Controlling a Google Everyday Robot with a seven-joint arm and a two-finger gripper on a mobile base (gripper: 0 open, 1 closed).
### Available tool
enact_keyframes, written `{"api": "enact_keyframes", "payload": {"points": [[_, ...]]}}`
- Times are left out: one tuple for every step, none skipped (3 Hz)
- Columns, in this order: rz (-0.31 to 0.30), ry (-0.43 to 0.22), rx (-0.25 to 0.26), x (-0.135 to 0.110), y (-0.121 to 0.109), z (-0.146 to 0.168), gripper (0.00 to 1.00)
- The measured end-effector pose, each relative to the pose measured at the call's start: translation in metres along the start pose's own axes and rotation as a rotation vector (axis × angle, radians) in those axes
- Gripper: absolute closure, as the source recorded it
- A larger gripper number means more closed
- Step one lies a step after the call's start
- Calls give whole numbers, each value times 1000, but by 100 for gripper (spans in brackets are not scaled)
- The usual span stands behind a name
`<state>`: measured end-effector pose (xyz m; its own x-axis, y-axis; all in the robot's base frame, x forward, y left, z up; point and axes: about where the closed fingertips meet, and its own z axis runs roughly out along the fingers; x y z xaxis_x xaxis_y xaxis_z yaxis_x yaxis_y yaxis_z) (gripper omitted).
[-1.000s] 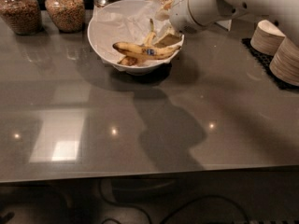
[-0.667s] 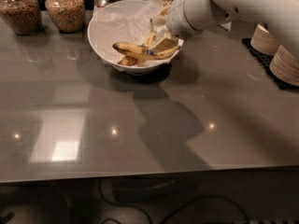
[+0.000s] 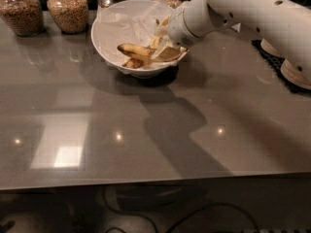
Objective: Pick banana from white bowl
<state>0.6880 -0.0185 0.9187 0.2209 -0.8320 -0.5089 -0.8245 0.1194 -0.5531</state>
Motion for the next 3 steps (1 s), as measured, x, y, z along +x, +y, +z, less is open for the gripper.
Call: {"api": "enact_keyframes", "payload": {"points": [[2,12,-33,5,5,12,47],[5,31,-55,12,6,26,49],[7,54,-83,21,10,39,50]]}}
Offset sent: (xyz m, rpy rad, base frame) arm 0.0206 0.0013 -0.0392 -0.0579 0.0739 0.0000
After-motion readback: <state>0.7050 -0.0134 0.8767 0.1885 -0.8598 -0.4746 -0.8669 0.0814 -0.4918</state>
